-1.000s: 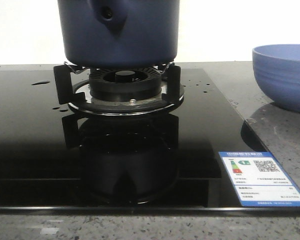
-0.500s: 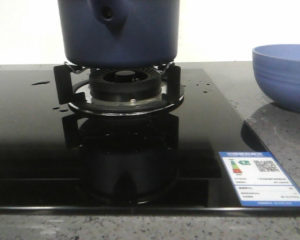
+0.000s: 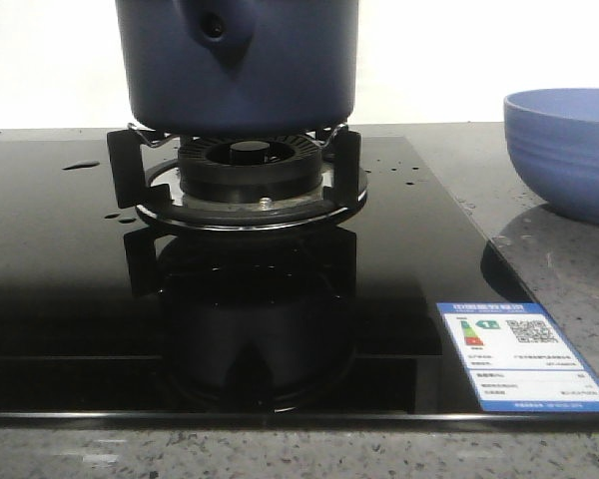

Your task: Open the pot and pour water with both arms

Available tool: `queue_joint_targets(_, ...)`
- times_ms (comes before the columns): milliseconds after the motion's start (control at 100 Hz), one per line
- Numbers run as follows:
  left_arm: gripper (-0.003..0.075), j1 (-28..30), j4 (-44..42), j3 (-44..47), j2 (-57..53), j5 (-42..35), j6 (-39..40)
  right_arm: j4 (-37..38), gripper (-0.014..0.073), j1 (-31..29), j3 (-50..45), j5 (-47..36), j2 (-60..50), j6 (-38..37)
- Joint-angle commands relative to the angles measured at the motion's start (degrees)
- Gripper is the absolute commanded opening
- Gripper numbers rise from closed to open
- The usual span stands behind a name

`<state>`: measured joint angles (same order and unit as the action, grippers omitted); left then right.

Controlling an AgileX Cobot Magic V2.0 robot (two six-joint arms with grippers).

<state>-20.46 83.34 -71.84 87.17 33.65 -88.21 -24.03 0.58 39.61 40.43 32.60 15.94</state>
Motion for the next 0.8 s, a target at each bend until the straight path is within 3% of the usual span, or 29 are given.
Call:
queue_joint_targets(0,0.0368,0.03,4.16,-3.33,-3.31,0.44,-0.03,0.66,0.0527,0.09,2.75,-1.68,2.88,0.62)
queue_joint_targets(290,0.0368,6.99,4.06,-4.11,-7.08,0.82,-0.03,5.09,0.0527,-0.44,13.59,4.51,15.46,-2.2)
queue_joint_targets(580,0.0368,15.86,4.17,-4.11,-10.67,2.34,0.09,11.52,0.0527,-6.07,26.86,11.23,30.85,-7.55)
queue_joint_targets(790,0.0368,19.4,4.24,-4.11,-11.69,2.56,0.09,14.22,0.0527,-8.65,30.38,15.06,41.62,-8.35)
